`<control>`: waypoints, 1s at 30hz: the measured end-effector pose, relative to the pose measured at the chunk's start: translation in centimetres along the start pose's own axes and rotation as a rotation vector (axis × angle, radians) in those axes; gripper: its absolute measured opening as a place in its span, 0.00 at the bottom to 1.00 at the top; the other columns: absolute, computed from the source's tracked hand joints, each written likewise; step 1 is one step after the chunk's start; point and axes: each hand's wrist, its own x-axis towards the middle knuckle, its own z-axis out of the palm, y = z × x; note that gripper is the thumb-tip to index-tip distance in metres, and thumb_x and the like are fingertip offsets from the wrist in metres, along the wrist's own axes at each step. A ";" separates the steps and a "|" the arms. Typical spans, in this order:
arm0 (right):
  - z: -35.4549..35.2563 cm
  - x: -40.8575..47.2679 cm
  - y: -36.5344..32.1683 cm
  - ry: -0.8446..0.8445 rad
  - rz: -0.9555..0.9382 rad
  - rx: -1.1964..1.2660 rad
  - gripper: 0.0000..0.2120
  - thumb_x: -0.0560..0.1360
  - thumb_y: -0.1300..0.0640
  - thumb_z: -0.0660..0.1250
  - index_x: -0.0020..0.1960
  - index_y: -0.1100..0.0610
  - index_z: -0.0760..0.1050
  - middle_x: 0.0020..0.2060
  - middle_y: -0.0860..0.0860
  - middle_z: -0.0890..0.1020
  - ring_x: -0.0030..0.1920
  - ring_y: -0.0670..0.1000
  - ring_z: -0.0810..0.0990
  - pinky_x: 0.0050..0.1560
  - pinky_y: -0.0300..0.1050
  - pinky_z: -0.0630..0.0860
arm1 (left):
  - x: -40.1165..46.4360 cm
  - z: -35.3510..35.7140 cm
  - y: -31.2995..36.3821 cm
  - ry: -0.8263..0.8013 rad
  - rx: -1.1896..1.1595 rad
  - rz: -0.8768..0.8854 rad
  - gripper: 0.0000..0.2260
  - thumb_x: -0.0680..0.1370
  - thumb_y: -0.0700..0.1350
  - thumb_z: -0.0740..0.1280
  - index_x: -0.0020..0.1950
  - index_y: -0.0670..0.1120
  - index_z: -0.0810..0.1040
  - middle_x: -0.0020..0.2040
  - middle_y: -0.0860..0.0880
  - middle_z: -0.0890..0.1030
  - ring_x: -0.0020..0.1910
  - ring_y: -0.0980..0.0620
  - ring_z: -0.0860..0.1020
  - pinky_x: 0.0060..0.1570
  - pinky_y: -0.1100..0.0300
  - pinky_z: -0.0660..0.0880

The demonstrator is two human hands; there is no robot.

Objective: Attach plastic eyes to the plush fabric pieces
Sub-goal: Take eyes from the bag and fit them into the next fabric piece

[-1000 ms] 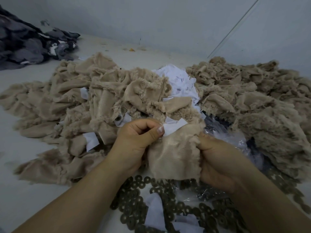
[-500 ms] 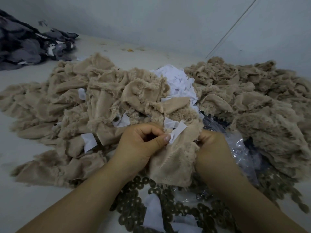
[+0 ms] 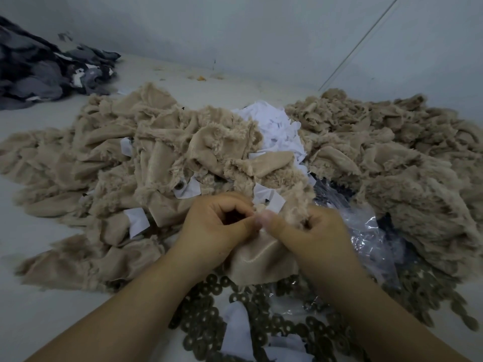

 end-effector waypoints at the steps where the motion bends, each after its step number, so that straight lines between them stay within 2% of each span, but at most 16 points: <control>1: 0.1 0.0 0.1 0.023 -0.016 -0.004 0.23 0.65 0.42 0.78 0.27 0.59 0.75 0.22 0.48 0.75 0.24 0.46 0.72 0.25 0.38 0.70 | 0.0 0.0 0.0 -0.003 0.003 0.009 0.06 0.70 0.38 0.74 0.41 0.35 0.83 0.40 0.40 0.83 0.42 0.38 0.81 0.45 0.48 0.80; 3: 0.2 0.1 0.2 0.036 0.014 0.089 0.08 0.69 0.55 0.78 0.32 0.54 0.83 0.29 0.48 0.84 0.30 0.45 0.82 0.31 0.36 0.77 | 0.0 0.1 0.1 -0.014 -0.021 0.003 0.05 0.70 0.38 0.75 0.40 0.36 0.84 0.40 0.40 0.83 0.42 0.38 0.81 0.45 0.49 0.80; 6: 0.1 0.2 0.4 0.038 0.057 0.177 0.02 0.71 0.62 0.76 0.42 0.57 0.85 0.36 0.51 0.87 0.39 0.49 0.87 0.37 0.38 0.82 | 0.0 0.2 0.2 -0.024 -0.091 -0.045 0.04 0.69 0.39 0.75 0.40 0.38 0.84 0.41 0.41 0.84 0.41 0.44 0.82 0.45 0.56 0.80; 8: 0.2 0.1 0.5 0.044 0.054 0.176 0.02 0.72 0.63 0.76 0.43 0.57 0.85 0.37 0.51 0.87 0.39 0.49 0.87 0.37 0.39 0.82 | 0.1 0.2 0.3 -0.027 -0.119 -0.070 0.04 0.68 0.40 0.74 0.39 0.39 0.85 0.40 0.41 0.84 0.41 0.46 0.82 0.45 0.58 0.80; 11: 0.3 0.1 0.8 0.080 0.059 0.134 0.01 0.71 0.63 0.76 0.43 0.60 0.85 0.38 0.54 0.87 0.40 0.54 0.87 0.41 0.49 0.85 | 0.0 0.2 0.3 -0.026 -0.059 -0.065 0.05 0.69 0.42 0.74 0.39 0.40 0.84 0.39 0.42 0.84 0.40 0.45 0.81 0.43 0.57 0.80; 14: 0.2 0.3 0.9 0.089 0.049 0.126 0.01 0.72 0.63 0.76 0.43 0.59 0.85 0.37 0.52 0.87 0.40 0.51 0.87 0.40 0.46 0.85 | -0.1 0.4 0.1 -0.007 0.037 -0.015 0.03 0.72 0.38 0.75 0.39 0.40 0.83 0.38 0.43 0.84 0.39 0.40 0.81 0.42 0.51 0.80; 16: 0.3 0.2 0.8 0.079 0.062 0.156 0.04 0.72 0.64 0.75 0.44 0.57 0.85 0.38 0.50 0.88 0.41 0.49 0.87 0.41 0.45 0.85 | -0.2 0.5 0.2 0.022 0.100 0.035 0.03 0.72 0.39 0.74 0.39 0.41 0.83 0.37 0.45 0.83 0.38 0.42 0.81 0.40 0.51 0.80; 18: 0.3 0.2 0.8 0.074 0.096 0.161 0.05 0.72 0.64 0.75 0.45 0.56 0.85 0.39 0.50 0.88 0.41 0.49 0.87 0.43 0.47 0.85 | -0.2 0.6 0.2 0.049 0.149 0.062 0.03 0.71 0.40 0.73 0.38 0.42 0.82 0.36 0.46 0.83 0.36 0.45 0.81 0.38 0.53 0.80; 22: 0.4 0.3 1.0 0.094 0.149 0.142 0.04 0.71 0.65 0.76 0.42 0.57 0.85 0.37 0.52 0.87 0.40 0.53 0.87 0.45 0.55 0.85 | -0.2 0.8 0.4 0.050 0.229 0.091 0.05 0.71 0.34 0.74 0.39 0.42 0.80 0.37 0.48 0.81 0.36 0.48 0.80 0.37 0.52 0.80; 24: 0.4 0.4 0.9 0.098 0.179 0.174 0.04 0.71 0.66 0.76 0.43 0.59 0.84 0.37 0.54 0.87 0.41 0.55 0.87 0.46 0.58 0.84 | -0.2 0.7 0.7 0.057 0.314 0.201 0.08 0.71 0.31 0.74 0.44 0.42 0.81 0.41 0.48 0.80 0.39 0.51 0.79 0.39 0.54 0.79; 27: 0.4 0.4 0.9 0.079 0.222 0.256 0.06 0.71 0.68 0.75 0.45 0.59 0.84 0.39 0.54 0.88 0.42 0.55 0.87 0.46 0.55 0.85 | -0.2 0.7 0.8 0.022 0.538 0.473 0.08 0.71 0.30 0.73 0.48 0.39 0.85 0.48 0.46 0.80 0.47 0.54 0.79 0.48 0.62 0.77; 30: 0.2 0.6 0.8 0.054 0.288 0.385 0.08 0.72 0.69 0.73 0.45 0.58 0.84 0.40 0.56 0.88 0.41 0.56 0.88 0.40 0.49 0.85 | -0.3 0.9 0.4 -0.012 0.645 0.571 0.07 0.74 0.32 0.71 0.50 0.38 0.85 0.51 0.43 0.81 0.51 0.49 0.80 0.52 0.60 0.77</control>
